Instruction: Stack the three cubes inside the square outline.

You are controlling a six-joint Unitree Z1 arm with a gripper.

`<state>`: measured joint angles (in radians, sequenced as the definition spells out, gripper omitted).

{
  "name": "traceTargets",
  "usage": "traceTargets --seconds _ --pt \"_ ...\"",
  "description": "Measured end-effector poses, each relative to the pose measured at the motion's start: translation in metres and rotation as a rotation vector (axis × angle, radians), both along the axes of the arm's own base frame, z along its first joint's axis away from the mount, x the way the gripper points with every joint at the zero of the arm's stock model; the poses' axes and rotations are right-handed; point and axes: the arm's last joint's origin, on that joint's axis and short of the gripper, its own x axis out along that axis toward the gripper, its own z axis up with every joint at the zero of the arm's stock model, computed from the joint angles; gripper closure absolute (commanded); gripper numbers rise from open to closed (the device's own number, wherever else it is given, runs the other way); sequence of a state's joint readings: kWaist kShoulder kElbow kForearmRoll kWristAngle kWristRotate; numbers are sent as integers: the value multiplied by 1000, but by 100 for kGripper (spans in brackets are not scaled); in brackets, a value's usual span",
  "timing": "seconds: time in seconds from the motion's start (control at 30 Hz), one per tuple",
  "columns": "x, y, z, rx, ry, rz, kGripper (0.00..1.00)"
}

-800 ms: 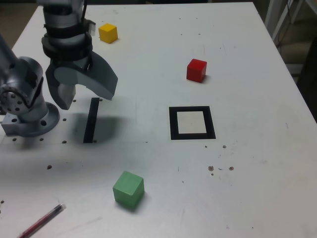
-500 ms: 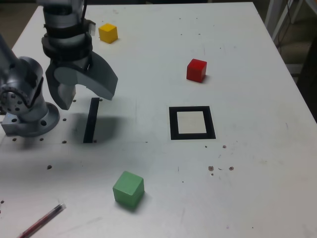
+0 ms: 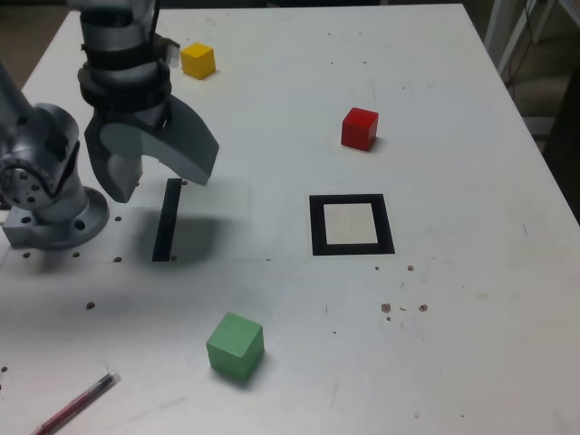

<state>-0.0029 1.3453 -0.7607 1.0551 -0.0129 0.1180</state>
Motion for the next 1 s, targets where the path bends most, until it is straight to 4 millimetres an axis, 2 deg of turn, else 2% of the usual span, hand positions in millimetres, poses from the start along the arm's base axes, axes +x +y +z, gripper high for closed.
traceTargets --seconds 0.43,0.67,0.9,1.0 --pt "19 2 22 -23 -47 13 1" --pt "55 4 44 -7 -65 26 1" --pt "110 8 59 50 -37 28 1" --pt "126 10 67 71 -50 26 1"
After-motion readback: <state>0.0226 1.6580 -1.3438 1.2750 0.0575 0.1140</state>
